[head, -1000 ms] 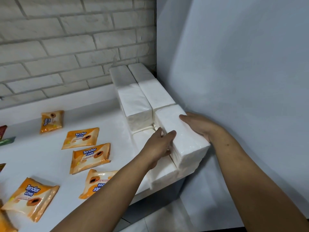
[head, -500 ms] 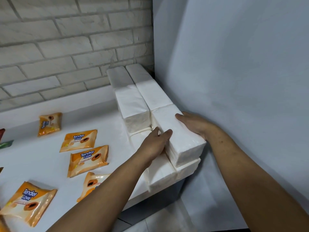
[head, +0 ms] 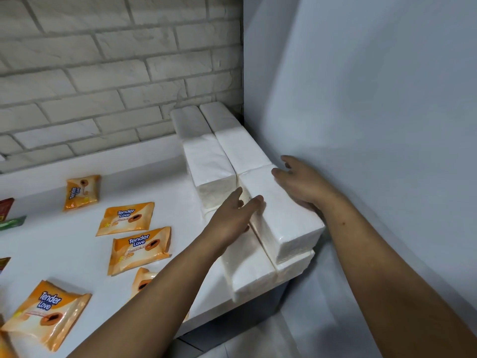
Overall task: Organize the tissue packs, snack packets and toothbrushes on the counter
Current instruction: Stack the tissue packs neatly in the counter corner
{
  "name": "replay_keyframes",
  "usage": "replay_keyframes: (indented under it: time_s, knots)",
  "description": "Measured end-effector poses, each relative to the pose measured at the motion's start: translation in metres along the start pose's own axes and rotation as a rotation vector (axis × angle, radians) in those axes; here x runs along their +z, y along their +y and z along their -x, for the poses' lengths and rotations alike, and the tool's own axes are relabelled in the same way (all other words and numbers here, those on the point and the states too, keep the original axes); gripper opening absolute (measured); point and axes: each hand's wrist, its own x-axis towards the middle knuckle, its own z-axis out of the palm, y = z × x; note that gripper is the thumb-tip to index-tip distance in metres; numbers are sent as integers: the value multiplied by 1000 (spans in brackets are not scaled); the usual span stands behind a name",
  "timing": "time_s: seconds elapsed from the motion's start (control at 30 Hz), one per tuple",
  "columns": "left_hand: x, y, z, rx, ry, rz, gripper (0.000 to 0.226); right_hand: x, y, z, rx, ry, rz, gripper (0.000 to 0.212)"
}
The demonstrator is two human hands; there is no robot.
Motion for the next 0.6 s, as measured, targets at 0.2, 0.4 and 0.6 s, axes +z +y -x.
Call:
replay_keyframes:
  time_s: [0.2,0.4,0.6]
  knots:
    - [-36,10,7,199,198,-19,80,10,-48,7,-207,77,119,63]
    - [-86,8,22,319,425,-47,44,51,-94,14,-332,23,154,64]
    - [-155,-8,45,314,609,-60,42,110,-141,15,-437,-44,179,64]
